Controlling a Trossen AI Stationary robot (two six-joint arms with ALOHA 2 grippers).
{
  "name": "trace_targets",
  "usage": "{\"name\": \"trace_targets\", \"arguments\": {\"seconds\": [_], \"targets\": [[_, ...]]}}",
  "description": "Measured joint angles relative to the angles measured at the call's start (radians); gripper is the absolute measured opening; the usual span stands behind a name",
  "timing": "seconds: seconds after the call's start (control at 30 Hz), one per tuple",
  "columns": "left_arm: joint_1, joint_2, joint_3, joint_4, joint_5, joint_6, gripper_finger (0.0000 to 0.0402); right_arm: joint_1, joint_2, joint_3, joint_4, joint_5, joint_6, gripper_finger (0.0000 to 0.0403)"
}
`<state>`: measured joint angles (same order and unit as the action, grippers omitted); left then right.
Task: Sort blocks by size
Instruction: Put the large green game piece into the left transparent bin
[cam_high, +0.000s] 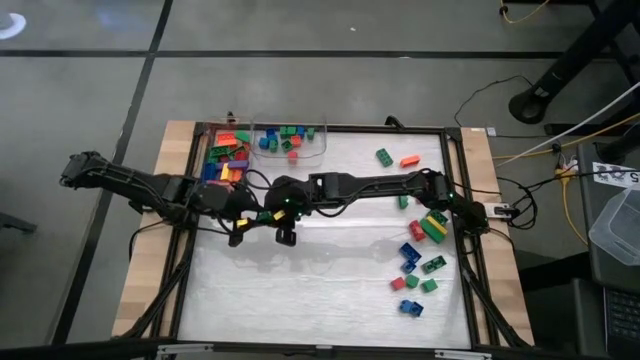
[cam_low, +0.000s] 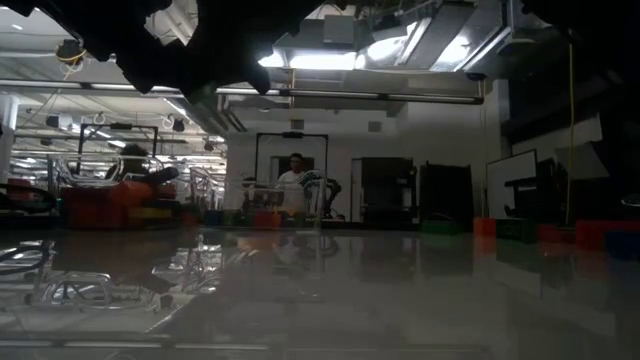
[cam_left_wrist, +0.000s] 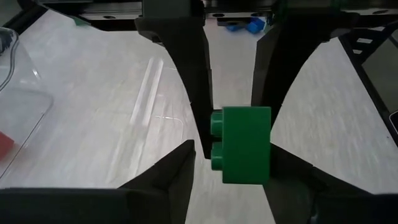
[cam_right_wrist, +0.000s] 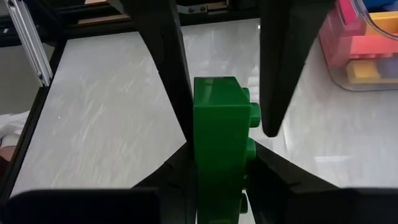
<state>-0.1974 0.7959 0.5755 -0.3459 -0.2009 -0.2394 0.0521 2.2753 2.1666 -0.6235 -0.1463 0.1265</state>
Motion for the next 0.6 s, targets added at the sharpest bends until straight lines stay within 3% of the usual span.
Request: {"name": "trace_targets", "arguments": {"seconds": [0.2,0.6], "targets": [[0.0,0.0,0.0,0.0,0.0,-0.014,0.0077,0.0,0.0,0.0,-0.003,0.015,-0.005,0.0104],[0.0,-0.002,0.0,-0.001,-0.004,-0.049,0.0076,0.0,0.0,0.0,-0.006,0.02,-0.003,0.0105]]}}
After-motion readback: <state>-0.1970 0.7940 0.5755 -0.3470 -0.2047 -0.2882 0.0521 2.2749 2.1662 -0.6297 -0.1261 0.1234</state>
